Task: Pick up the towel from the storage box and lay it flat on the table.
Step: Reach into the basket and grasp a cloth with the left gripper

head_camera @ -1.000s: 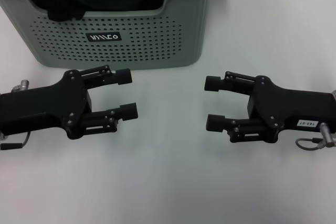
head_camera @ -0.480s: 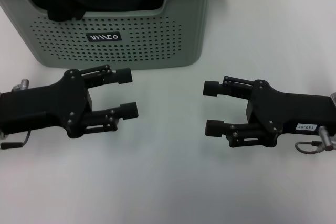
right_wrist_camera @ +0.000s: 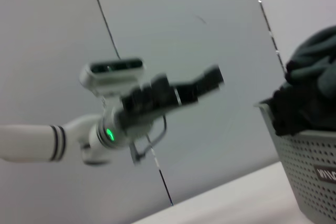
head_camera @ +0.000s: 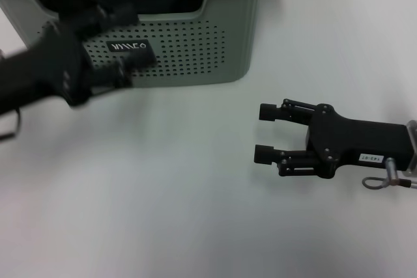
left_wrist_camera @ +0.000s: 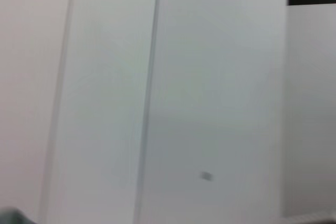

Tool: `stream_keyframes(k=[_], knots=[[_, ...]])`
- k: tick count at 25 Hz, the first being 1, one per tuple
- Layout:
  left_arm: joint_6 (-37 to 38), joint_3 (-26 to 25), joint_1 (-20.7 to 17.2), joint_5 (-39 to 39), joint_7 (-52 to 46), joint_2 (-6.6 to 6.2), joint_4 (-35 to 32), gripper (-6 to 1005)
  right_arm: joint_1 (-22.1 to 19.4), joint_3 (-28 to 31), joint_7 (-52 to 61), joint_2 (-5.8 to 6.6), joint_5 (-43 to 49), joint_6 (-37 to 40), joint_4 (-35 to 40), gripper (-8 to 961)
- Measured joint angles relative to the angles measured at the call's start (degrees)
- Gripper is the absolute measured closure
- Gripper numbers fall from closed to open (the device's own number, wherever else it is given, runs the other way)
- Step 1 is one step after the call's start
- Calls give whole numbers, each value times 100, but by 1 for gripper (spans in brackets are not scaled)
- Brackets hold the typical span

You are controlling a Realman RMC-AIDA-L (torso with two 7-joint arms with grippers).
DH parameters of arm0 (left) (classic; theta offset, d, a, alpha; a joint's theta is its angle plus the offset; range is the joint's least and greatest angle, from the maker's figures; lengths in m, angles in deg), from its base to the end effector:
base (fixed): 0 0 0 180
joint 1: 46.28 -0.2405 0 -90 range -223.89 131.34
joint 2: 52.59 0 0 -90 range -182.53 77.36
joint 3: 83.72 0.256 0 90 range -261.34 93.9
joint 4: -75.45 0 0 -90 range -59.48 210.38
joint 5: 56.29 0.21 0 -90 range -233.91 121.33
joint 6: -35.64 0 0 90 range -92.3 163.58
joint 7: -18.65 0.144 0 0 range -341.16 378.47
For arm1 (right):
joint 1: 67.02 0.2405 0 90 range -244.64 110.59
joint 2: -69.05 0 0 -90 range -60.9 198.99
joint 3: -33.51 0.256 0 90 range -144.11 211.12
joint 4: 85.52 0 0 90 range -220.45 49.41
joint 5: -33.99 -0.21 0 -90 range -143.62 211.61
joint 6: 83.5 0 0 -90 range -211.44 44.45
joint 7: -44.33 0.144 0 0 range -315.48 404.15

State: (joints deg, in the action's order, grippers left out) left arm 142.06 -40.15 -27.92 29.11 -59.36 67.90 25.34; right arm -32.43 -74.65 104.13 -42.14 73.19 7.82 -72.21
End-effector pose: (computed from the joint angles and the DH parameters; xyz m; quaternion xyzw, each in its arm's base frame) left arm -0.2322 0.2816 0.0636 -0.8744 -0.1038 -0.4492 0.1513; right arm 0.2228 0.2994 -0.0414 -0.9099 0.1564 0.3839 0.0143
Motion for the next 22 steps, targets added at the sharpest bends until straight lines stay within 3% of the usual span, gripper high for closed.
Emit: stream_keyframes(k=[3,7,13,17,22], knots=[[-604,214,-97,-300,-765,-29,-809,282,-39,17,-1,-24,52,-116,21,95],[-1478,236,-78,-50,-1448,-32,-1705,286,-94,21,-3,-56,56,-155,-2,95],[-2098,399,91,479,-1881,-34,-2113,293,-283,35,-4,-110,61,-176,-2,95],[-2801,1044,47,712,-1962,-28,-2320,297,-379,40,-4,-138,63,-209,0,95],[-3957,1942,-210,1368,-2319,-27,-3043,302,-412,28,-4,-177,63,-217,3,95]])
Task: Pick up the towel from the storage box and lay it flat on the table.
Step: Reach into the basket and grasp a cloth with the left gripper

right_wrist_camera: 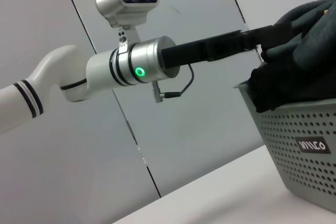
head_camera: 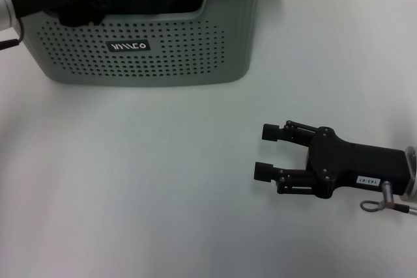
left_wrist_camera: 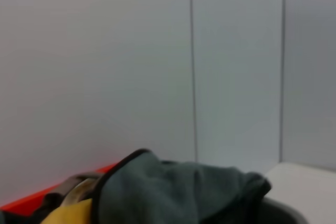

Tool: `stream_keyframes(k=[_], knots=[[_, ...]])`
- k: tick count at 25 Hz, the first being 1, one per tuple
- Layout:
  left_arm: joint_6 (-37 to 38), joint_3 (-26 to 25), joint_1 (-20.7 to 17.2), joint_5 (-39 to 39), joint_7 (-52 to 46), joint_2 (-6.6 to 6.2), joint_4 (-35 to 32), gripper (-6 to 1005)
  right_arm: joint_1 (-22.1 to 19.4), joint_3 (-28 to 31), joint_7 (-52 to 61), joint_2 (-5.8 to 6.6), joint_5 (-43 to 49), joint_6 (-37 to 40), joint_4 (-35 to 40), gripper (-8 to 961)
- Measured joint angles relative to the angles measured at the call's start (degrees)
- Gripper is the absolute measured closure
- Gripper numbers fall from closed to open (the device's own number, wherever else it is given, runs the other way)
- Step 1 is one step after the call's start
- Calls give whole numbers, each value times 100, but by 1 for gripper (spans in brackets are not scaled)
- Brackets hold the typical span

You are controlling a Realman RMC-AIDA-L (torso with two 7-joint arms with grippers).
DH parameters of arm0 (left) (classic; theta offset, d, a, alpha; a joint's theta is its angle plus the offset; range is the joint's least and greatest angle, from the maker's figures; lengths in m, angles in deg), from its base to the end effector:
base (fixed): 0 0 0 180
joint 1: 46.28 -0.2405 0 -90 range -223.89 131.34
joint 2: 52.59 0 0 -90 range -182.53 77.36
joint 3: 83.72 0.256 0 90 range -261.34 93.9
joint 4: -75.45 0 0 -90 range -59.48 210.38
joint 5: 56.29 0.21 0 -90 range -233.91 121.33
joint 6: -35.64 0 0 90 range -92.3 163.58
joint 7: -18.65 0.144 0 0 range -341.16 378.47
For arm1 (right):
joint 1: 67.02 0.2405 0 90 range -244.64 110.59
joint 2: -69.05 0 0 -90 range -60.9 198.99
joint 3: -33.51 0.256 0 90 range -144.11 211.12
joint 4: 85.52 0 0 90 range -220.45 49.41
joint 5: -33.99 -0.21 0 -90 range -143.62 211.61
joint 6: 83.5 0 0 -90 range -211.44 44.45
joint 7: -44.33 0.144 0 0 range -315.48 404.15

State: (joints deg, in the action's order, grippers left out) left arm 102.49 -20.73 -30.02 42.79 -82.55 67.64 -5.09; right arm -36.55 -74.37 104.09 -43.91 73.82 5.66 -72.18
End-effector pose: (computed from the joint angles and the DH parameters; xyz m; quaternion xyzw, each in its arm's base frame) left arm -0.1851 0.3567 0.0804 -0.8987 -0.1506 -0.2472 0.3295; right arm 0.2399 0.2811 -0.0550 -0.9033 0.1975 0.3797 0.0299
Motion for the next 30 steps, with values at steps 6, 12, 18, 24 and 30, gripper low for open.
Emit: stream_keyframes(k=[6,12,18,24,30], knots=[[-385,255,-138,511,-452,-4,-514,308,-73,14,0,-17,-1,-7,3,96],[-470,323,-86,1461,-1136,-3,-935,315,-5,14,0,-15,-2,-16,2,96],[-479,440,36,2166,-1677,-13,-989,321,16,13,0,-15,-2,-121,4,96],[-482,456,39,2222,-1756,-10,-913,327,4,7,-4,-30,-2,-166,5,96],[-432,628,60,2197,-1774,-21,-836,334,-17,9,-9,-33,-1,-166,2,96]])
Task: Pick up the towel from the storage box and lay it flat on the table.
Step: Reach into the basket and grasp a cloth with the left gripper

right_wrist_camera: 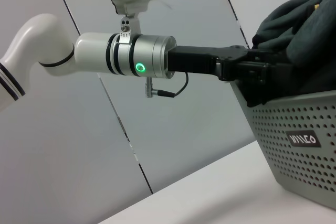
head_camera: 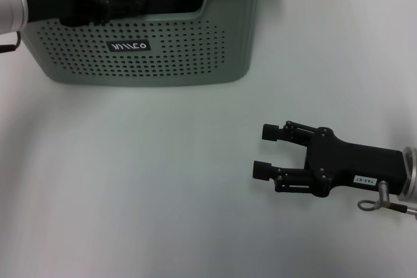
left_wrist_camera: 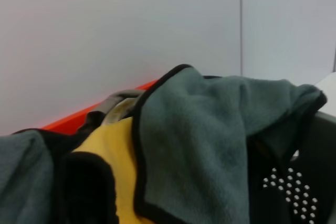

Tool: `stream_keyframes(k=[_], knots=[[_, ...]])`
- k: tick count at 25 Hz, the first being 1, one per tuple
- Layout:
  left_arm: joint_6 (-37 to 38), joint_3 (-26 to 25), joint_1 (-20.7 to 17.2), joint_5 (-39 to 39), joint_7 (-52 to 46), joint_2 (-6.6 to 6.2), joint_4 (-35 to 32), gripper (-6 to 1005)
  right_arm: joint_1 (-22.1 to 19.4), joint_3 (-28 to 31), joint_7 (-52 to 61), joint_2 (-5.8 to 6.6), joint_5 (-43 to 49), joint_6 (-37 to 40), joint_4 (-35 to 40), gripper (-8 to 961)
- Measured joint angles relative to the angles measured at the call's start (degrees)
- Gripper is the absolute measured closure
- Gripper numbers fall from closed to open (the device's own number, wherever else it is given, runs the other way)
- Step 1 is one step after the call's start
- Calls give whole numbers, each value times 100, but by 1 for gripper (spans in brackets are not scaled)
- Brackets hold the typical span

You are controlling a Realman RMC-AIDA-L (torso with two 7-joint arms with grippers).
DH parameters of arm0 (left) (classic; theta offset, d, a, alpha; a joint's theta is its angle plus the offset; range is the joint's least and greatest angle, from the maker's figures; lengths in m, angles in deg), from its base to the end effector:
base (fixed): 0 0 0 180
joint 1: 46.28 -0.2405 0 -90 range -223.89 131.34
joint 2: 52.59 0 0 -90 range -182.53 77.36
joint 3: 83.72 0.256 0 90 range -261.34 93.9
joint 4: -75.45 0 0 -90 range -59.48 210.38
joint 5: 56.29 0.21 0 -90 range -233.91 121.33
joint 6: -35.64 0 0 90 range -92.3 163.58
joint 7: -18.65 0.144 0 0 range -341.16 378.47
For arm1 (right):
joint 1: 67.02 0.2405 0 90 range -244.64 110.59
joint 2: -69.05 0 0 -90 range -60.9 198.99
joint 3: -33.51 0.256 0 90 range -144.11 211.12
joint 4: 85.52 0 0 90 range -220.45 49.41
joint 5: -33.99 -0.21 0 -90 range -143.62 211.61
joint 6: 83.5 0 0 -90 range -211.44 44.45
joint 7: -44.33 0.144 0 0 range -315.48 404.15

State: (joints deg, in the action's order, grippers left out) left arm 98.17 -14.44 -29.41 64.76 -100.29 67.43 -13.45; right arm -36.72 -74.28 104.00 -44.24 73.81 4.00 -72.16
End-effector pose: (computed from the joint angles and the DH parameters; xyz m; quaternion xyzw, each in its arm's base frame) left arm -0.1828 0.3648 0.0724 -0.9048 -0.1911 -0.1195 0.3613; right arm 0.2418 0.2824 -0.0586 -0.9043 0.2037 0.3731 0.0393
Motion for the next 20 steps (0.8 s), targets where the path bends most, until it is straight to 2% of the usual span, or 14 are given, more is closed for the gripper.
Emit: stream_keyframes(k=[20], knots=[[13,-12,135,-382,-283,-13,105,355,-104,-25,-65,-28,0,3,-12,97]])
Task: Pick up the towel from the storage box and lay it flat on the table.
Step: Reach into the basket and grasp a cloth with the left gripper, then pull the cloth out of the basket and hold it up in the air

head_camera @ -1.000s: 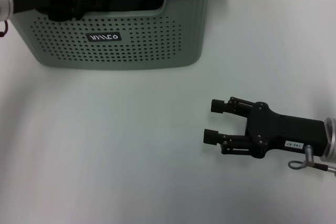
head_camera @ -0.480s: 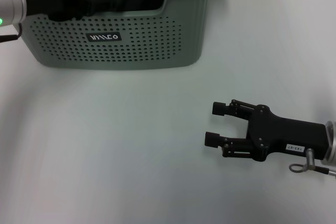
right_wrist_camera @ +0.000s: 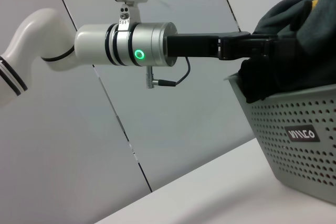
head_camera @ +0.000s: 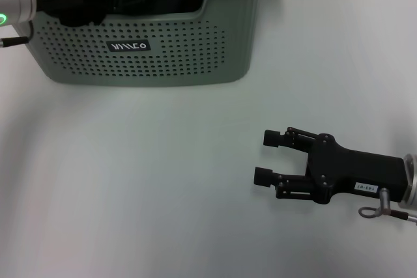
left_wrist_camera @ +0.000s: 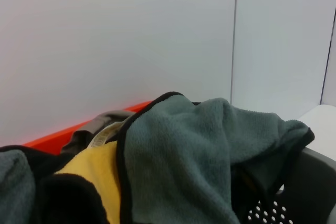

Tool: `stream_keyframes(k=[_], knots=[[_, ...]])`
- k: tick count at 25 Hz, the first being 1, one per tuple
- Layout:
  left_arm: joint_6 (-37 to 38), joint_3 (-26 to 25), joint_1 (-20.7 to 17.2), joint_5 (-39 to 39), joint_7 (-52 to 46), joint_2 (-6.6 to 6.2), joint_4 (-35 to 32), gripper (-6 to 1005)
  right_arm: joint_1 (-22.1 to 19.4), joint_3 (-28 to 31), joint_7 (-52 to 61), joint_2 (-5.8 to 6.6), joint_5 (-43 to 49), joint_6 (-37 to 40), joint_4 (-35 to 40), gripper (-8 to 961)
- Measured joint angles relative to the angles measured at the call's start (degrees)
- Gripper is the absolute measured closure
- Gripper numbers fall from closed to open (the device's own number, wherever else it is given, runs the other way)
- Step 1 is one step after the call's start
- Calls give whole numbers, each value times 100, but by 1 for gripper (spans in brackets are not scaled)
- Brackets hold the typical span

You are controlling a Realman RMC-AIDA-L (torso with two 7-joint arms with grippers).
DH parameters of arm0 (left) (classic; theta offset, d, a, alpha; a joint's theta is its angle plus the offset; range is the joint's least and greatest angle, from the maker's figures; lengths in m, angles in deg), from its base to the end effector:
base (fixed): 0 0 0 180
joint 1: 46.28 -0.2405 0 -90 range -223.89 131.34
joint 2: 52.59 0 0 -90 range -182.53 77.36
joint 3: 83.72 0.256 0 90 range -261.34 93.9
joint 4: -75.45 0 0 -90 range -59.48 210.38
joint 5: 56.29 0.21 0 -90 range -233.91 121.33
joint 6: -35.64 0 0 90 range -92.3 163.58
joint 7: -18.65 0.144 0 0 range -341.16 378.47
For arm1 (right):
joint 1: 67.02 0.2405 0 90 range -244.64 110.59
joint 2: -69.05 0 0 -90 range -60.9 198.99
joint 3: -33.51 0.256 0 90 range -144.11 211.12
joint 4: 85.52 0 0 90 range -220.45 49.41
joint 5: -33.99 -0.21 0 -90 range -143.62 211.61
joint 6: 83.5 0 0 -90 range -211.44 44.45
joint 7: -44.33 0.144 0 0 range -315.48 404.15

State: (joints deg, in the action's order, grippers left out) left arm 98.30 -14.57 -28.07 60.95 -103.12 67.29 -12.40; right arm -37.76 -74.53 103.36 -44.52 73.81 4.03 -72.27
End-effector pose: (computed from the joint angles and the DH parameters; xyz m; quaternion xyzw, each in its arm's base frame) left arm -0.1708 0.3681 0.0710 -0.9007 -0.2138 -0.1607 0.3423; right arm 0.2461 0.2764 -0.0608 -0.9034 0.2079 0.3726 0.0417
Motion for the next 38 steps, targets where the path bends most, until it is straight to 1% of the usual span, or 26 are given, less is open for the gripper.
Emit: stream_keyframes(k=[8,14,16,20,25,28,29,30,33,35,37,38], knots=[[-83,-81,171,6,-160,4,262,603,-9,4,-5,-27,0,-7,-99,97],[-123,-220,413,-22,-191,8,612,670,-9,12,-5,-34,0,-24,-121,97],[-171,-240,474,-22,-205,10,705,668,-9,10,-5,-37,0,-55,-122,97],[-262,-242,513,-23,-229,14,787,665,-18,2,-5,-42,0,-77,-130,97],[-241,-229,475,-120,-198,10,742,686,-86,26,-5,-42,0,-80,-132,97],[-198,-252,422,-255,-167,-2,696,837,-95,29,-5,-42,0,-80,-132,97],[-167,-261,352,-343,-90,-4,596,887,-98,29,-5,-42,0,-79,-132,98],[-158,-260,329,-371,-64,-4,559,897,-98,29,-5,-42,-1,-76,-132,98],[-60,-243,117,-741,223,1,299,926,-98,30,-5,-26,-25,-44,-129,98],[135,-254,-162,-1446,725,1,45,945,-105,48,-5,6,-44,-10,-108,98],[377,-296,-360,-2114,1233,-2,-94,965,-144,143,-5,33,-49,53,-93,98],[610,-366,-479,-2615,1628,-4,-141,974,-159,209,-5,47,-48,91,-95,98]])
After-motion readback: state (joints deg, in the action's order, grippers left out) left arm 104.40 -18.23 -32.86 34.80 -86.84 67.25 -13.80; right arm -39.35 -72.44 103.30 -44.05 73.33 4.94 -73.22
